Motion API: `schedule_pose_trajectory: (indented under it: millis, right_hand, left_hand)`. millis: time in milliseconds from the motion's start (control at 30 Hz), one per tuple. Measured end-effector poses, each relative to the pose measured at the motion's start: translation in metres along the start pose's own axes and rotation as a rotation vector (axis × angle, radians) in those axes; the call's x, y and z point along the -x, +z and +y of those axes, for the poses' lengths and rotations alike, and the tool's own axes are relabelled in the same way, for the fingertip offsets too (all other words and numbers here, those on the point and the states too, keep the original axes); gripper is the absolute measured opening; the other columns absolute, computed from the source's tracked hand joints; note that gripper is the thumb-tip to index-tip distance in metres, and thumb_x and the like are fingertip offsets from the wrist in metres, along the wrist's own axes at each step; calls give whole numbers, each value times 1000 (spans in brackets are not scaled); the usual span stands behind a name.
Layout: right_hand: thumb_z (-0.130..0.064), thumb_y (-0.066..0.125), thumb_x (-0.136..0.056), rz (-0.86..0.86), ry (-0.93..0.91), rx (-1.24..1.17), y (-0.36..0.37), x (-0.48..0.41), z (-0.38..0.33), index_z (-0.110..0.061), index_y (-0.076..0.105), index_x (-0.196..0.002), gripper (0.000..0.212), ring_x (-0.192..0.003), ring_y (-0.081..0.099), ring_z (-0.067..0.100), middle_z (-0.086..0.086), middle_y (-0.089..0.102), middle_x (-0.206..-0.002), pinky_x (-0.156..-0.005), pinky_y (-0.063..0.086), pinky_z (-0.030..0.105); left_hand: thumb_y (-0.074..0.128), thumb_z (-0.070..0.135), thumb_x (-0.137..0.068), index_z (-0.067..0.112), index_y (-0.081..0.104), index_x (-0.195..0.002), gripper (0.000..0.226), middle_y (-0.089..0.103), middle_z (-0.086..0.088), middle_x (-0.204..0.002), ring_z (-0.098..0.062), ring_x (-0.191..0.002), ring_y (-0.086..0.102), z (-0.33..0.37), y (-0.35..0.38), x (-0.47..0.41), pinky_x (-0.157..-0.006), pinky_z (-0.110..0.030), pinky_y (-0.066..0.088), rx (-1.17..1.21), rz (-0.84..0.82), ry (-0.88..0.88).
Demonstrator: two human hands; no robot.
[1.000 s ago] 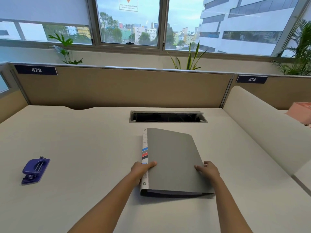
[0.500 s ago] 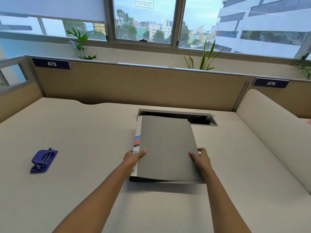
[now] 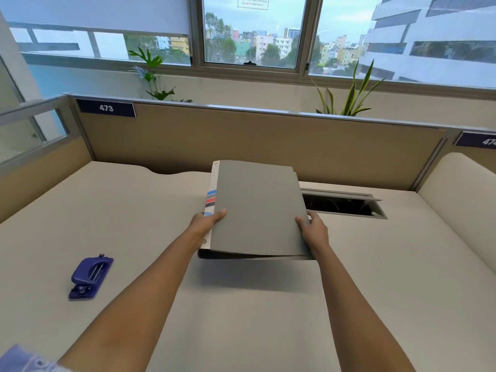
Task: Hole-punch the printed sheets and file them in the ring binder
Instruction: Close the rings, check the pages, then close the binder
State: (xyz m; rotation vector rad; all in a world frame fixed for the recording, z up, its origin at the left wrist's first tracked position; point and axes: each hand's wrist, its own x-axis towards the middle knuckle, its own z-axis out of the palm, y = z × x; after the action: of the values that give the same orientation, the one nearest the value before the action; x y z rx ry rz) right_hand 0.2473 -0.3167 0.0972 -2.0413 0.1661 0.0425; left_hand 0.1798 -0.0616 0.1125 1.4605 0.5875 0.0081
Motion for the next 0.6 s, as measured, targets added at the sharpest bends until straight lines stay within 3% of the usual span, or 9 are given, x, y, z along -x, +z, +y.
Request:
schedule_pose_trajectory:
  millis: [67, 133, 300, 600]
  right_hand:
    - [-30, 54, -93, -6, -9, 7, 16, -9, -10, -16, 44, -137, 48, -118, 53, 34, 13, 56, -132, -99, 44, 44]
    - [-30, 54, -93, -12, -11, 3, 28, -14, -16, -15, 43, -138, 49, -119, 52, 33, 14, 55, -133, -100, 43, 43]
    - [-29, 52, -94, -23, 0, 4, 64, -34, -29, -14, 42, -139, 48, -122, 50, 33, 14, 53, -135, -102, 41, 41]
    - [-30, 49, -96, -63, 21, 23, 125, -66, -31, -11, 40, -140, 49, -123, 49, 34, 15, 52, -136, -103, 40, 43]
  left_hand:
    - [68, 29, -84, 13, 59, -94, 21, 67, -10, -95, -24, -76, 65, 9, -12, -12, -67, -31, 54, -5, -4, -5]
    - [68, 30, -84, 12, 58, -100, 26, 66, -10, -96, -21, -72, 63, 16, -21, -21, -59, -28, 50, -14, -9, -7]
    - [68, 32, -84, 9, 56, -115, 41, 67, -10, -98, -22, -74, 65, 29, -47, -56, -59, -28, 50, -42, -26, -22]
    - [65, 34, -85, 10, 54, -112, 38, 66, -8, -93, -22, -74, 63, 24, -82, -113, -58, -28, 48, -96, -4, -56]
